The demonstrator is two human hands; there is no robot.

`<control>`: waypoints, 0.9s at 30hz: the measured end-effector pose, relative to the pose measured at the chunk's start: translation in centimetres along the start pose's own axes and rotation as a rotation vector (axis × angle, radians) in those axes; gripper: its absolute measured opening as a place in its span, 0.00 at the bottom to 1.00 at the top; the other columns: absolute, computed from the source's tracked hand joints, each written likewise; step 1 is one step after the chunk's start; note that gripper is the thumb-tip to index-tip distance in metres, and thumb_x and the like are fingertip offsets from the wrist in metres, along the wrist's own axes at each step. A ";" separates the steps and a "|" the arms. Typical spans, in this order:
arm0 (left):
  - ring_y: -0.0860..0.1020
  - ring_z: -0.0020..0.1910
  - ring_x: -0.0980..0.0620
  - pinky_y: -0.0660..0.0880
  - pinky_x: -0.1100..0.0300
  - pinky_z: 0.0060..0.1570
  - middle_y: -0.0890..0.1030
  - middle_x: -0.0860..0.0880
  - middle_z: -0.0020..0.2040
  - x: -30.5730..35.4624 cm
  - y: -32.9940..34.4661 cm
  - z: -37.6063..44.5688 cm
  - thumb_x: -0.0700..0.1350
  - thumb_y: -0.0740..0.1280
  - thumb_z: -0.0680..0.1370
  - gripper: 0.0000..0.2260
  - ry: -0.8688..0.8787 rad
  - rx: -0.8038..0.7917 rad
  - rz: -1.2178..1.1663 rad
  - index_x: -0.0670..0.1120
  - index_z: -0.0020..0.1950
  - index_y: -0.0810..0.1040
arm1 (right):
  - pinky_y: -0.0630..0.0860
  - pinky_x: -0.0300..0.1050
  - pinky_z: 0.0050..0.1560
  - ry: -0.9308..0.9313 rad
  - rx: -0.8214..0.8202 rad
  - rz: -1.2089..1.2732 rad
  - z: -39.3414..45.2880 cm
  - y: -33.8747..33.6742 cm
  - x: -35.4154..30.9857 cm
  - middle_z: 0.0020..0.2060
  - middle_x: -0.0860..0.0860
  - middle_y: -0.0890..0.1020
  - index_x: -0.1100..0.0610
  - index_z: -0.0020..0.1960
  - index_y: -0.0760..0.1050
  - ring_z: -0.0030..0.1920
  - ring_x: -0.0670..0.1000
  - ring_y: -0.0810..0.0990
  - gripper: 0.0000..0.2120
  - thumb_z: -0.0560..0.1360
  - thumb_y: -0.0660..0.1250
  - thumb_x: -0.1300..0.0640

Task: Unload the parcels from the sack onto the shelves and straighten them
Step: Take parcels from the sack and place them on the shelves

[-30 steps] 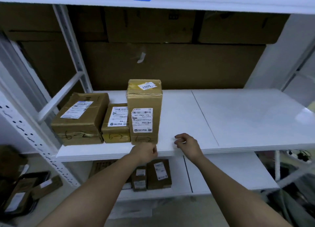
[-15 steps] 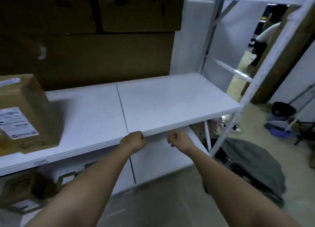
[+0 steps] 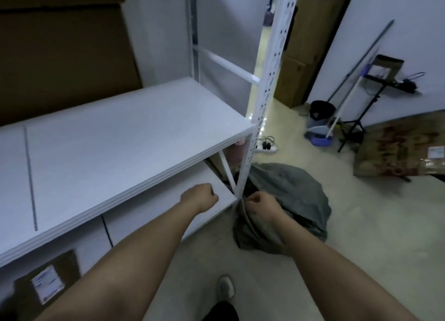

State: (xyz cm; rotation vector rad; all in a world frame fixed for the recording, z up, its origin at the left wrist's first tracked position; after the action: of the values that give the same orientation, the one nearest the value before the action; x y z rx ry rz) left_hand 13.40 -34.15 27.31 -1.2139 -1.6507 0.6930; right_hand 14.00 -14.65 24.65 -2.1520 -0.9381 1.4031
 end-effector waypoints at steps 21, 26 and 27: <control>0.74 0.56 0.46 0.66 0.58 0.44 0.76 0.44 0.59 17.3 8.5 24.1 0.54 0.58 0.80 0.14 -0.052 -0.312 -0.059 0.46 0.57 0.73 | 0.73 0.45 0.44 0.109 -0.229 -0.444 22.2 -15.9 16.2 0.54 0.52 0.78 0.52 0.55 0.73 0.49 0.53 0.77 0.09 0.78 0.61 0.50; 0.75 0.52 0.48 0.69 0.58 0.43 0.76 0.46 0.56 20.2 11.9 28.7 0.53 0.58 0.79 0.13 -0.210 -0.247 -0.134 0.46 0.57 0.71 | 0.72 0.44 0.42 -0.009 -0.281 -0.586 28.1 -17.9 19.4 0.49 0.51 0.79 0.53 0.55 0.74 0.48 0.53 0.78 0.11 0.77 0.60 0.50; 0.75 0.55 0.47 0.71 0.58 0.47 0.75 0.45 0.59 20.8 13.2 29.8 0.54 0.59 0.79 0.16 -0.231 -0.237 -0.155 0.45 0.60 0.70 | 0.72 0.44 0.42 -0.021 -0.294 -0.611 29.5 -18.0 20.6 0.49 0.51 0.79 0.53 0.55 0.74 0.49 0.54 0.78 0.11 0.77 0.60 0.50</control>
State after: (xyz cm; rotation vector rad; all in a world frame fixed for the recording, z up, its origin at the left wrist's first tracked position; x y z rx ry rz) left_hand -9.91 -7.58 11.65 -1.1873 -2.0422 0.5683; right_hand -12.98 11.94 10.98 -1.7919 -1.7145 1.0276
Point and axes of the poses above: each hand's wrist, its own z-axis towards the middle knuckle, its own y-axis out of the palm, x = y × z, the point moved 8 cm from there along z, towards the middle knuckle
